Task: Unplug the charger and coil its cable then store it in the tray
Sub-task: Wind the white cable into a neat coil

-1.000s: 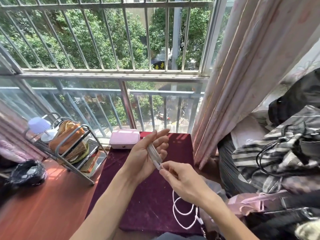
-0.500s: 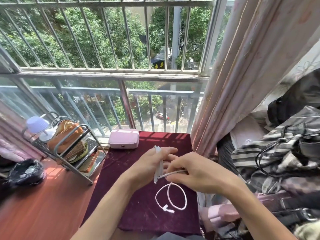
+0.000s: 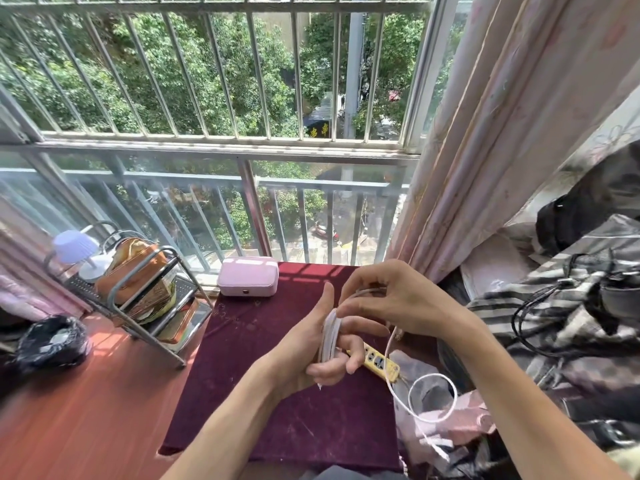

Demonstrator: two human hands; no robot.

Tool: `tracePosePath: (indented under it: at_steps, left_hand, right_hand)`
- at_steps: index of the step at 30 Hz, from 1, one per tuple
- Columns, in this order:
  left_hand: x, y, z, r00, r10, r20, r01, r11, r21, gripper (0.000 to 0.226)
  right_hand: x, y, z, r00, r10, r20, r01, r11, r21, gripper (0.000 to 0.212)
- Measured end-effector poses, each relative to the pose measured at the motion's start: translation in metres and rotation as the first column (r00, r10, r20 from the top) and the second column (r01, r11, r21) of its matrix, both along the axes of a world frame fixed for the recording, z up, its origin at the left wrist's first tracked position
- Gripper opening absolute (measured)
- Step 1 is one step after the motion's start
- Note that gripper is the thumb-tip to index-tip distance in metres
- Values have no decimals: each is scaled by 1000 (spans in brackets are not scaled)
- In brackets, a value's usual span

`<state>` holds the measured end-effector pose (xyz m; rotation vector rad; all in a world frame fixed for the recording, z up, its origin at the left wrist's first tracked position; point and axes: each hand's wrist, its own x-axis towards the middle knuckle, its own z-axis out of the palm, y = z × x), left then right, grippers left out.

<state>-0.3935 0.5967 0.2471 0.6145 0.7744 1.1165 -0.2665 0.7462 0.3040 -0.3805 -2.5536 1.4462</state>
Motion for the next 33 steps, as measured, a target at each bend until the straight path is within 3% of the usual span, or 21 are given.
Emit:
tracePosePath:
  at_steps: [9,15,20,24,27,33]
  left_hand:
    - [7,-6,8,989,22,144,-33,997,74,67]
    - [9,-4,21,933,7,361,-51,992,113,62]
    - [5,-5,29,865,109,489,-164,984,72,46]
    - [2,-2,27,840,316,441,-348,937,-7,47]
    - [3,0,23,839,407,361,-437,900,1,37]
    - [-5,4,14,845,528,82,-533,844,56,37]
  right_hand:
    - [1,8,-40,995,-46,-92,25,974,-225,32]
    - [-2,-3,-58,973,-100,-209,1,906,-424,16]
    - [-4,-16,-73,961,-221,-164,120,872,-475,28]
    - [-7,-35,-95,957,-290,-13,238,812,-533,29]
    - [-9,-50,-107,963,-260,70,261,834,-486,27]
    - [5,-69,-102,974,-102,201,126,985,-114,32]
